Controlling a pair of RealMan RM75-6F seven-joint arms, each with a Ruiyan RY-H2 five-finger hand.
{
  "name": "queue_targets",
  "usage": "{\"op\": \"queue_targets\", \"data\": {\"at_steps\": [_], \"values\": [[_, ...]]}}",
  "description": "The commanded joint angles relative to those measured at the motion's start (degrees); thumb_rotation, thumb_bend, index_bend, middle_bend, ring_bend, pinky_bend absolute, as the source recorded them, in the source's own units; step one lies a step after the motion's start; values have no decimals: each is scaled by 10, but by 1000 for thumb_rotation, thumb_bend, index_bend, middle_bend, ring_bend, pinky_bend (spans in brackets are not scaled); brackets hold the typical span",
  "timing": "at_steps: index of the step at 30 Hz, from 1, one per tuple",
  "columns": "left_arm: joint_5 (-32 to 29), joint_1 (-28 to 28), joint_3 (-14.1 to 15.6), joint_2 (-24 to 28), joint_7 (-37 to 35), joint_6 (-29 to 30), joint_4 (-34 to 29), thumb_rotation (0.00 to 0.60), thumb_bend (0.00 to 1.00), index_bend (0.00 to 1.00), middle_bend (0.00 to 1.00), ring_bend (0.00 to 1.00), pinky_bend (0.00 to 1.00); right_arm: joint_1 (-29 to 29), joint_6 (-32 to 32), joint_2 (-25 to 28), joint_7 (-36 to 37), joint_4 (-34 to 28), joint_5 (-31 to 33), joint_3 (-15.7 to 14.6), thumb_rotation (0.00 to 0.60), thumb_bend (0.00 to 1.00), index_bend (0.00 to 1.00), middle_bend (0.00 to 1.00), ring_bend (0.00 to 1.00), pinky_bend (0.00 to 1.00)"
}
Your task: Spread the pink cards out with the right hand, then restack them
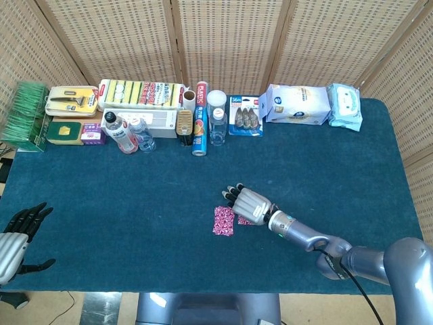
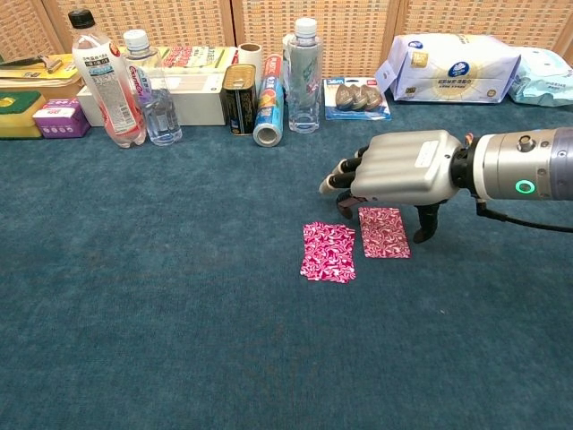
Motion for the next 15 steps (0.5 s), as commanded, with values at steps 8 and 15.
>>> {"op": "queue_targets", "data": {"at_steps": [8, 15], "values": [[-2, 0, 0, -1, 5, -1, -2, 600, 47, 0, 0, 0, 0, -4, -1, -4, 24, 13, -21, 2, 600, 113, 294, 92, 136, 232], [-4, -1, -1, -1, 6, -3, -3, 600, 47, 0, 0, 0, 0, -6, -3, -8, 35, 22, -33, 6, 600, 113, 294, 95, 137, 233]]}}
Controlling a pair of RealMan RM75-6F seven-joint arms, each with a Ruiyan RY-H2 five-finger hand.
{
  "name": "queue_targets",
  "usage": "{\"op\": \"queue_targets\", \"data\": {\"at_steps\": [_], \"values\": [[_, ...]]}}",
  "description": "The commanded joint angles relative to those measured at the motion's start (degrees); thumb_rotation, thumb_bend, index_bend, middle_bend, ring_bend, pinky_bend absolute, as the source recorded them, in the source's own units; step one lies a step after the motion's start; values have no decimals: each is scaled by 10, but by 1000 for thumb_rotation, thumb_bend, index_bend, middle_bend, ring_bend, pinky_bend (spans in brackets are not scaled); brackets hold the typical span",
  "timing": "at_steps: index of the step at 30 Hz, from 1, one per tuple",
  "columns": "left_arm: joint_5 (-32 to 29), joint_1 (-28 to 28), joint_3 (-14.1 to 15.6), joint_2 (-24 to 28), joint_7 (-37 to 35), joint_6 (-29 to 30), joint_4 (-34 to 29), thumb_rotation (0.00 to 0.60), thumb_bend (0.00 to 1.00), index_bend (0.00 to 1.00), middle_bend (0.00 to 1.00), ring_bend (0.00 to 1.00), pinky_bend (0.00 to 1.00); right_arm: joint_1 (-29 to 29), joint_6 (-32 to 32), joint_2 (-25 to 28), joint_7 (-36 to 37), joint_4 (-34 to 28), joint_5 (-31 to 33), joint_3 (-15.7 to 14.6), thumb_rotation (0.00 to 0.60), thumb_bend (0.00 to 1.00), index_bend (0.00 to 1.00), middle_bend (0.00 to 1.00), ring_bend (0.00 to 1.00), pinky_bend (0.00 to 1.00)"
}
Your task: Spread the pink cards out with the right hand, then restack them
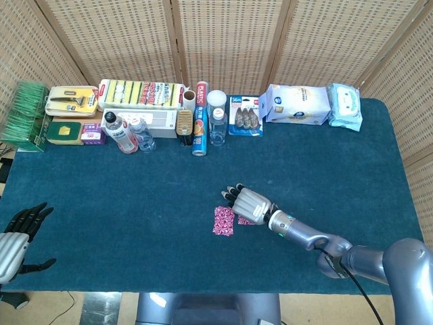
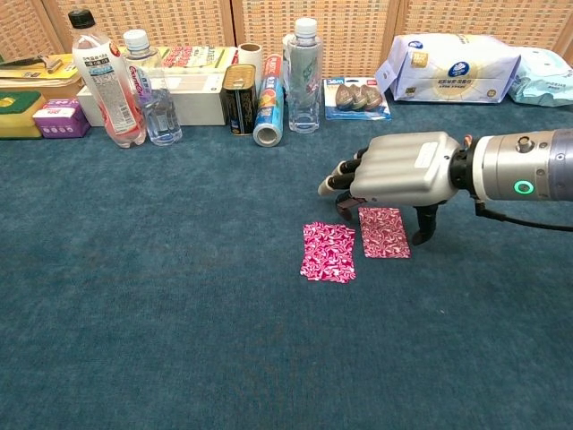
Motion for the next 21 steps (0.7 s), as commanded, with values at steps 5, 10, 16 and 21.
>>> {"op": "queue_targets", "data": {"at_steps": [5, 10, 16, 21], "values": [[-1, 0, 0, 0, 0, 0, 0, 600, 46, 0, 0, 0, 0, -3, -4, -5, 7, 8, -8, 2, 600, 113, 294, 96, 136, 233], [-2, 0, 0, -1, 2, -1, -1, 600, 47, 0, 0, 0, 0, -6, -4, -8, 15, 16, -14, 2, 600, 113, 298, 96, 136, 235], [-4, -1, -1, -1, 4, -4, -3, 600, 48, 0, 0, 0, 0, -9, -1, -8, 26, 21, -22, 5, 600, 116, 321, 100, 140, 241], [-4, -1, -1, 0, 4, -4, -3, 600, 47, 0, 0, 0, 0, -11, 1, -9, 35, 23, -30, 4, 600, 124, 354, 108, 148, 250]]}}
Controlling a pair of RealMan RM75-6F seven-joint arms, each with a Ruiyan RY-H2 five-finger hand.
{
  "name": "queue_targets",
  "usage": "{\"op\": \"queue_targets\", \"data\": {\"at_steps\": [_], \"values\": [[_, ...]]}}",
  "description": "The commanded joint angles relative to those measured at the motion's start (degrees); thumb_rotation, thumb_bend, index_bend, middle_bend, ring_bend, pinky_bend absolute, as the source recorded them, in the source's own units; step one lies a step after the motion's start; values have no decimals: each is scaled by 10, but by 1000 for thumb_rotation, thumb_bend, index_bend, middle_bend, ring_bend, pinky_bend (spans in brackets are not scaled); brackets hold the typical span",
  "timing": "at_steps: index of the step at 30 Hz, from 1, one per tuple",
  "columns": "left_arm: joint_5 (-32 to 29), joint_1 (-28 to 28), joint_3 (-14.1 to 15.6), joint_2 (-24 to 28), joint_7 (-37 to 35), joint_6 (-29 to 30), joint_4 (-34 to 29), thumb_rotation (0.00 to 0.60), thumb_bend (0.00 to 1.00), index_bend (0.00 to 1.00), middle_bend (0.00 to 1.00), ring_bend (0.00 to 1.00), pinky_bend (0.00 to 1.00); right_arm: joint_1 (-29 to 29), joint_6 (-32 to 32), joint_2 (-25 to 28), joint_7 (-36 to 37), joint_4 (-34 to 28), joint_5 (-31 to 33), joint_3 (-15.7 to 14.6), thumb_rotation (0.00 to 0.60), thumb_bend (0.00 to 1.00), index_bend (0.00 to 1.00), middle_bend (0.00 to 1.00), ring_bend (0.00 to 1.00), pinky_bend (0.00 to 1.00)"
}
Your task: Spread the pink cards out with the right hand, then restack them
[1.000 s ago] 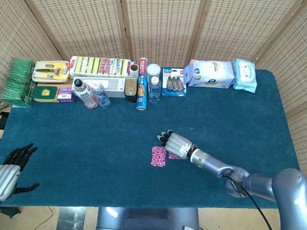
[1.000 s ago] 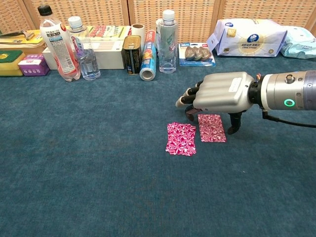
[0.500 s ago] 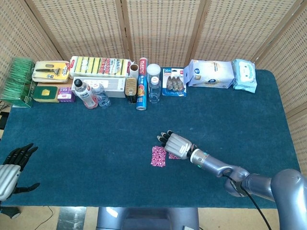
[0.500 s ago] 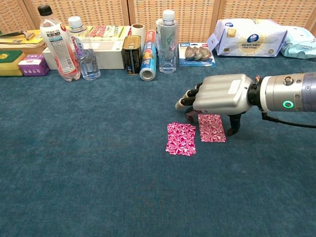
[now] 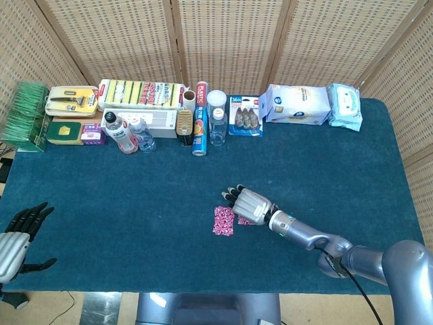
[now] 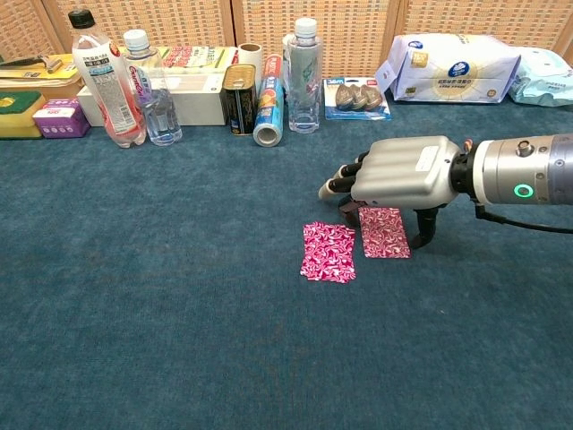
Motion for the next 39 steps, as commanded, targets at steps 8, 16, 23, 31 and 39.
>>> {"op": "queue_targets", "data": {"at_steps": [8, 16, 23, 31, 39], "values": [[0, 0, 0, 0, 1, -1, -1, 600, 47, 0, 0, 0, 0, -5, 2, -4, 11, 9, -9, 0, 600, 149, 383, 116, 151, 254], [0, 0, 0, 0, 0, -1, 0, 600, 46, 0, 0, 0, 0, -9, 9, -4, 16, 9, -17, 2, 600, 169, 418, 127, 160, 265], [0, -1, 0, 0, 0, -1, 0, 600, 47, 0, 0, 0, 0, -10, 14, 1, 12, 2, -20, 7, 600, 175, 424, 131, 164, 267], [0, -2, 0, 1, 1, -3, -1, 600, 47, 0, 0, 0, 0, -13, 14, 10, 6, -8, -18, 11, 600, 175, 426, 132, 165, 268], [1, -2, 1, 1, 0, -4, -1, 600, 47, 0, 0, 0, 0, -17, 15, 23, -8, -26, -12, 18, 600, 176, 425, 133, 165, 269]]}}
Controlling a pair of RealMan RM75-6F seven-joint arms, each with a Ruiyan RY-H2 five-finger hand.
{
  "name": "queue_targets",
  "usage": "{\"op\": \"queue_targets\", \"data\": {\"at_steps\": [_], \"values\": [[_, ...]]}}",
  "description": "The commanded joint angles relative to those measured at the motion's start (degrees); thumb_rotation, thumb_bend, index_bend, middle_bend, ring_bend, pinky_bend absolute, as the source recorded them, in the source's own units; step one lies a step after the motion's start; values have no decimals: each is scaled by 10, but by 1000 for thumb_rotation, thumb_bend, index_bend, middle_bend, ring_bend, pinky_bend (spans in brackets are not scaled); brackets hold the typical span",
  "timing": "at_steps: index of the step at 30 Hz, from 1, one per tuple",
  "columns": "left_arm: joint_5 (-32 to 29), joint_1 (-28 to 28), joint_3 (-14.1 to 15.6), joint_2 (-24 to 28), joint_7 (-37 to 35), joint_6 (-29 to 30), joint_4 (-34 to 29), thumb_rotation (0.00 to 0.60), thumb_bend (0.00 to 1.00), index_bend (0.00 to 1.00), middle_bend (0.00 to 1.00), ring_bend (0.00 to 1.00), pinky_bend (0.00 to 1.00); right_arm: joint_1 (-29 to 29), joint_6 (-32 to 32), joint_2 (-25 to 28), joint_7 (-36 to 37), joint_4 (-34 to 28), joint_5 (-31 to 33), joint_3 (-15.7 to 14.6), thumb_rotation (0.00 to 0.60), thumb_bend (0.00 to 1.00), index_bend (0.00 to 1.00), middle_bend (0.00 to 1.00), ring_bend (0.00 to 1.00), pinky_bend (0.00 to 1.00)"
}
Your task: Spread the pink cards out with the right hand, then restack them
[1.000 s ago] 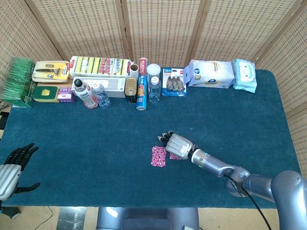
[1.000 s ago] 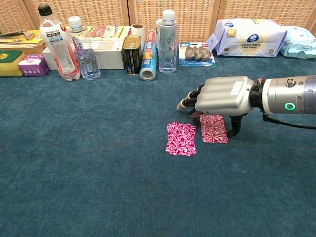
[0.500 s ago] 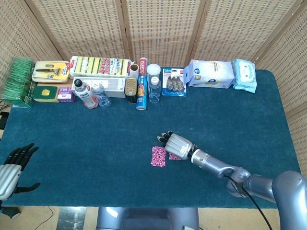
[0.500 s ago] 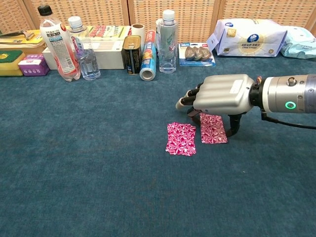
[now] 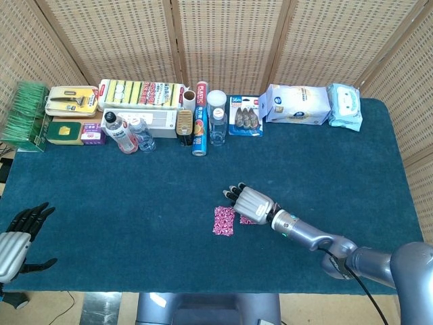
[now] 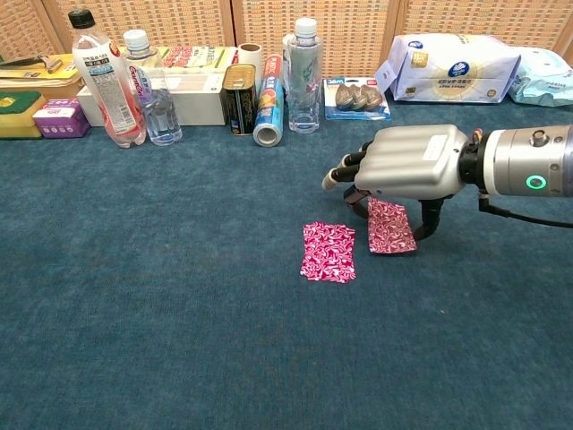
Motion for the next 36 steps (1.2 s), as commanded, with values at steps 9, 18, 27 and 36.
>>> {"op": "queue_targets", "data": {"at_steps": [9, 18, 27, 36], "values": [[9, -1, 4, 3, -8, 0, 2, 600, 47, 0, 0, 0, 0, -20, 14, 19, -62, -63, 32, 19, 600, 182, 426, 133, 165, 278], [30, 4, 11, 8, -34, 19, 12, 600, 46, 0, 0, 0, 0, -28, -4, -3, -137, -104, 84, 33, 600, 183, 426, 133, 164, 278], [45, 8, 16, 14, -63, 35, 26, 600, 47, 0, 0, 0, 0, -22, -20, -37, -210, -122, 133, 46, 600, 183, 426, 133, 164, 279], [52, 10, 18, 15, -77, 44, 33, 600, 47, 0, 0, 0, 0, -10, -23, -47, -271, -139, 176, 56, 600, 184, 426, 134, 163, 283]]}}
